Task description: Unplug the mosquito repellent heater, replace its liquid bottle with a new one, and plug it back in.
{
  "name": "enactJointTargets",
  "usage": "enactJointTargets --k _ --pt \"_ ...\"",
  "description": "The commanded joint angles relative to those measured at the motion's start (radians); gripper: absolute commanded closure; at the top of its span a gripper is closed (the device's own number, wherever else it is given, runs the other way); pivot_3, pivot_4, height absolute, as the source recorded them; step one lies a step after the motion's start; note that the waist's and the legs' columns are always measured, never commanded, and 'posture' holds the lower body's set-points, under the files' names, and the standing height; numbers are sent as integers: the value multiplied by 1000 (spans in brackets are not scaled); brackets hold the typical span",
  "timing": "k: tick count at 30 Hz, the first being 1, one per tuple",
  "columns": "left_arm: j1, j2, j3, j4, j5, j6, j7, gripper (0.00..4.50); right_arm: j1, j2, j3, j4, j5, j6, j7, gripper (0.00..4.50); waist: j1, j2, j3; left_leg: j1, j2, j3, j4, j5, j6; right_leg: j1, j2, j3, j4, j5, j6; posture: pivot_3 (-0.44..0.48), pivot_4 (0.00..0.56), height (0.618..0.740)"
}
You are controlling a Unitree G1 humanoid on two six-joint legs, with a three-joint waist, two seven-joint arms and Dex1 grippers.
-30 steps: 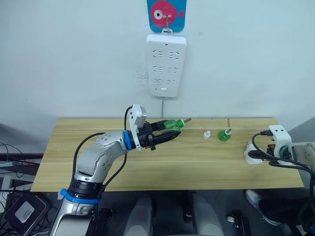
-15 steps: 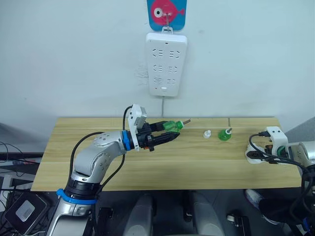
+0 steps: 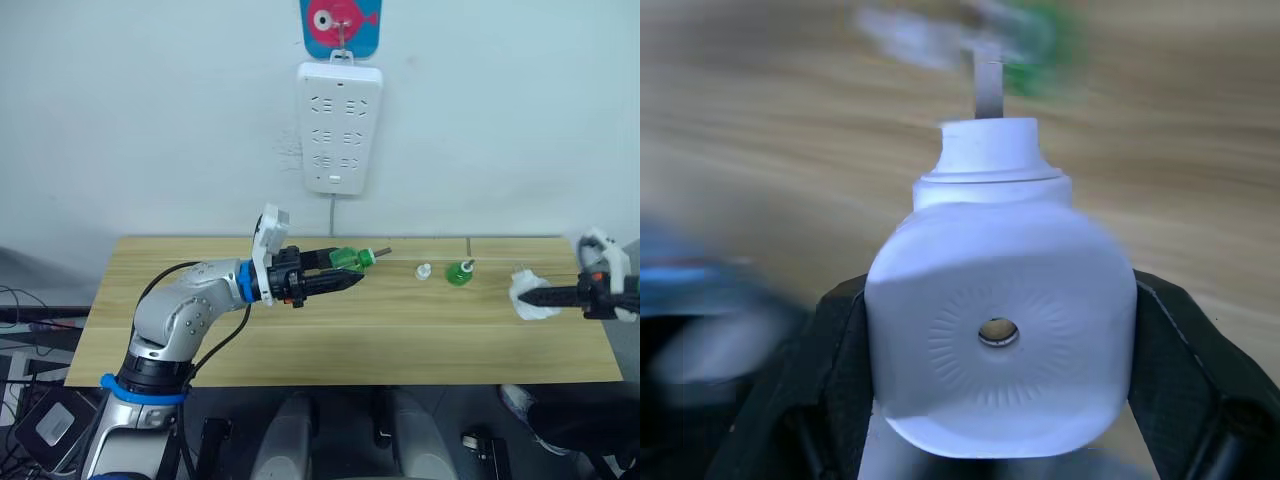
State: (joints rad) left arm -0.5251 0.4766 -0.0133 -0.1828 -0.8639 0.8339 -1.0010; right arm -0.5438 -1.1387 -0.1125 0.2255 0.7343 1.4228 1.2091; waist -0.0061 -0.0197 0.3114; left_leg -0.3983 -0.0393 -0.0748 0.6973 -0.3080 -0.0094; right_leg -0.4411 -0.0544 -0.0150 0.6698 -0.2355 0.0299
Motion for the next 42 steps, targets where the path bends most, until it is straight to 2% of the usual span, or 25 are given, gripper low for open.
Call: enactJointTargets --k 1,4,8,15,20,28,42 --pt "-72 -37 57 11 -124 77 18 2240 -123 95 -158 -28 186 175 -73 1531 -4 -1 0 0 0 1 0 0 0 0 0 0 0 0 0 32 303 740" --pt "-121 -62 63 22 -166 120 29 2240 -216 177 -202 16 394 192 -246 1531 -2 -2 1 1 0 1 1 1 -1 0 0 1 2 0 0 29 302 740" --pt "-130 -58 47 26 -157 126 13 2240 -236 223 -222 24 621 192 -476 1531 8 -2 1 -1 -1 -1 0 2 -4 -2 -1 0 2 0 0 23 293 740" --pt "-111 -59 24 25 -129 107 0 2240 -226 196 -178 42 955 188 -715 1531 11 -2 1 -5 -2 -1 0 2 -4 -1 -3 -2 -6 0 0 25 288 740" --pt "-102 -71 -16 40 -72 64 -23 2240 -206 163 -87 23 1190 85 -876 1531 6 -2 1 -4 -2 1 0 2 -3 0 -3 0 -6 0 0 36 290 740" --pt "-128 -128 -25 60 -54 45 -13 2240 -200 150 -37 -16 1238 42 -893 1531 6 -2 1 -4 -1 1 0 2 -3 0 -2 -1 -6 0 0 37 293 740" --pt "-170 -152 -50 99 -11 26 -49 2240 -190 125 -2 -58 1238 47 -825 1531 6 -2 1 -4 -1 1 0 2 -3 0 -2 -1 -6 0 0 20 303 740"
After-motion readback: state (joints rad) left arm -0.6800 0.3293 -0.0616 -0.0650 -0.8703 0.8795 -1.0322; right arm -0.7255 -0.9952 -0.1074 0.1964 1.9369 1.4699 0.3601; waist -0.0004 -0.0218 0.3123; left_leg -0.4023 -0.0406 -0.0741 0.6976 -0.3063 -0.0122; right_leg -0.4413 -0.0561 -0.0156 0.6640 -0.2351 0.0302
